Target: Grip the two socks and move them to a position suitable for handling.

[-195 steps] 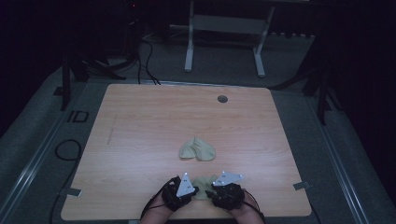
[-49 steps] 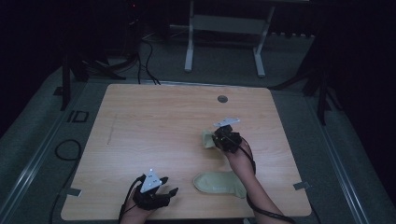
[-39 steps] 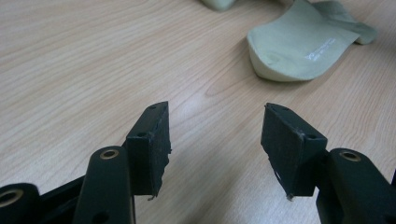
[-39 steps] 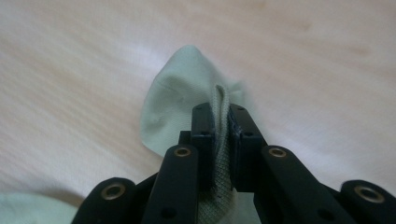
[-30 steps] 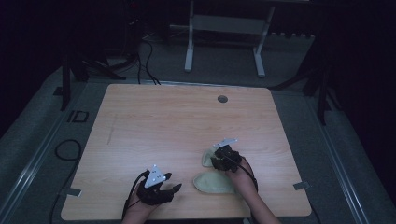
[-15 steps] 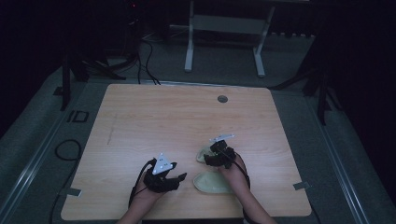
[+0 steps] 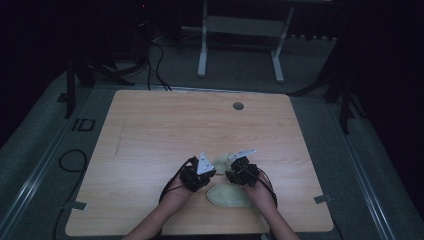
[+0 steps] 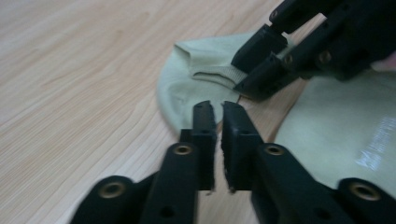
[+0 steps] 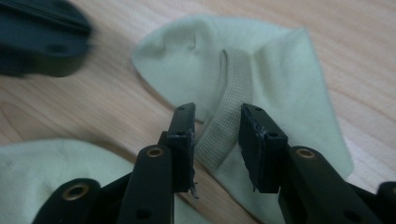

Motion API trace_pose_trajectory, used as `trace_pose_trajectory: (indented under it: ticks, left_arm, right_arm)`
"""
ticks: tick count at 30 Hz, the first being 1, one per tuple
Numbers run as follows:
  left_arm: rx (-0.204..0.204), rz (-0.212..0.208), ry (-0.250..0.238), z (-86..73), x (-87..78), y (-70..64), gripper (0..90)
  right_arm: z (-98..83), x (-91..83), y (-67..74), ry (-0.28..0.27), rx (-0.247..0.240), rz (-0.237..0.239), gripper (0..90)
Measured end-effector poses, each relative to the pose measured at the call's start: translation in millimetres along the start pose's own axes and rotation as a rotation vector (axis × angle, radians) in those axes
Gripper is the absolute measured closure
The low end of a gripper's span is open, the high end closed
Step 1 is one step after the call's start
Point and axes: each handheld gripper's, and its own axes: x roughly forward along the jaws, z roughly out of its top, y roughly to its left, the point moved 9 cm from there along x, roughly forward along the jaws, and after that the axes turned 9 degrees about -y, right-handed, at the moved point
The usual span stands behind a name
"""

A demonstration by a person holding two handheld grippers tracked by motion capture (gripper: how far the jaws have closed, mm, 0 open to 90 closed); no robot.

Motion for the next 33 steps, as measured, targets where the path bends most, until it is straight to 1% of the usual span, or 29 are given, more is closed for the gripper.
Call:
trace_pose_trajectory:
  ticks: [2,3,6,8,9,10,12,15,17,19,20,23,24,25,28,29,33]
  left_arm:
    - [0.009,-0.007,0.028,0.3,14.4,-1.4,88.3]
    - [0.010,-0.009,0.036,-0.1,18.5,-0.8,89.0]
    - [0.000,-0.001,0.072,-4.4,31.8,3.6,89.1]
    - [-0.004,0.004,0.093,-8.3,37.2,6.4,89.1]
    - [-0.013,0.004,0.106,-11.2,39.7,7.6,89.1]
    - [-0.025,0.007,0.094,-10.8,40.5,8.8,89.1]
    - [-0.023,0.009,0.099,-11.2,40.1,10.6,89.1]
    - [-0.011,0.009,0.097,-12.6,38.5,12.6,89.1]
    - [-0.022,0.010,0.086,-13.9,37.3,14.6,89.1]
    - [-0.027,0.016,0.074,-14.8,36.7,17.3,89.0]
    - [-0.023,0.016,0.072,-15.7,35.8,19.3,89.0]
    - [-0.015,0.009,0.066,-16.8,34.6,21.4,88.9]
    - [-0.003,0.004,0.065,-17.1,34.3,21.4,88.9]
    - [0.003,0.004,0.065,-17.2,34.2,21.6,88.9]
    - [0.014,-0.002,0.064,-16.9,34.5,21.3,88.8]
    - [0.017,-0.004,0.065,-16.8,34.6,21.3,88.7]
    - [0.022,-0.006,0.069,-15.4,36.8,22.3,88.6]
  right_arm:
    - [-2.1,1.3,0.6,0.010,-0.006,0.002,67.3]
    - [-2.3,1.4,-0.2,0.014,-0.017,-0.006,68.1]
    - [-2.7,2.0,-1.4,0.017,-0.022,-0.013,71.0]
    - [-2.8,2.1,-2.0,0.016,-0.028,-0.022,75.0]
    - [-2.8,2.3,-2.5,0.014,-0.036,-0.030,77.2]
    - [-2.8,2.4,-2.9,0.013,-0.043,-0.039,79.4]
    - [-2.3,2.3,-3.3,0.013,-0.044,-0.036,81.9]
    - [0.6,-1.8,-4.9,-0.003,-0.018,-0.021,83.0]
    - [4.9,-9.3,-6.8,-0.028,0.007,-0.008,83.0]
    - [10.1,-19.9,-10.4,-0.061,0.048,0.015,83.0]
    - [12.0,-24.1,-13.1,-0.074,0.063,0.016,82.9]
    - [17.2,-41.2,-29.0,-0.113,0.118,0.019,82.9]
    - [17.3,-44.4,-33.6,-0.116,0.127,0.013,82.9]
    - [16.9,-48.6,-41.1,-0.120,0.138,0.004,82.8]
    - [13.2,-54.6,-57.8,-0.120,0.173,-0.005,82.8]
    - [11.1,-56.8,-65.0,-0.120,0.194,-0.011,82.8]
    - [3.2,-60.1,-83.5,-0.112,0.230,-0.040,82.8]
